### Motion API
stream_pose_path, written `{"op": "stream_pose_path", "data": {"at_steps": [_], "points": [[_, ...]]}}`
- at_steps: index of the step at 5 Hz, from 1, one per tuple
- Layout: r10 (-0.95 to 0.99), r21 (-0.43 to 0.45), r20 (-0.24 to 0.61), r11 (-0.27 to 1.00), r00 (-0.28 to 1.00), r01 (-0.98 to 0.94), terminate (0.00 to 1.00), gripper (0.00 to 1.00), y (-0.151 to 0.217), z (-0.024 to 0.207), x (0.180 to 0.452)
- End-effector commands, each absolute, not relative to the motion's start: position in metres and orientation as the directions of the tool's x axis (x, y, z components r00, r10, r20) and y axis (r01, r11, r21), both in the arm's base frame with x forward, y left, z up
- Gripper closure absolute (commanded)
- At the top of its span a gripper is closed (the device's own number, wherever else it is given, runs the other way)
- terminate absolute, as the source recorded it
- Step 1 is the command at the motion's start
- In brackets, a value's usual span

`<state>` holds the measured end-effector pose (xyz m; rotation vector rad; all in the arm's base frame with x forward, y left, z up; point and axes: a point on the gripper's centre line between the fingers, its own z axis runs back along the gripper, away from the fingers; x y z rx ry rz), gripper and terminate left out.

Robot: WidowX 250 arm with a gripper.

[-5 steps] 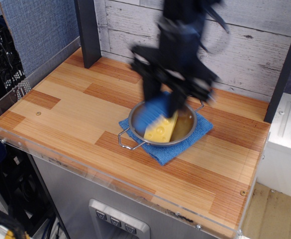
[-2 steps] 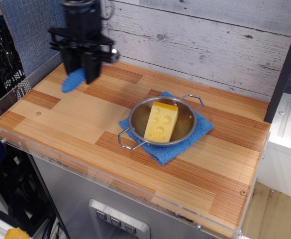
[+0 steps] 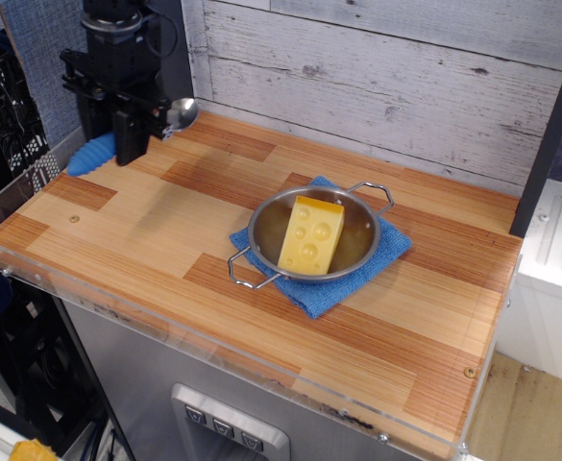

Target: Move the spoon to the other side of the table

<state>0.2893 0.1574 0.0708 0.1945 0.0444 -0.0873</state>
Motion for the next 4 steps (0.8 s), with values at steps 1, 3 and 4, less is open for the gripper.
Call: {"op": "stream_pose_path", "data": {"at_steps": [1,3,4], "points": [[-0.043,0.216,-0.033,0.975,0.999,0.049,0.00,1.00,0.186,0.071,0.277],[0.042,0.129,-0.044,0.991,0.998,-0.036,0.00,1.00,0.223,0.044,0.264],[0.064,0.107,-0.067,0.993,0.996,-0.056,0.00,1.00,0.226,0.031,0.262]]}}
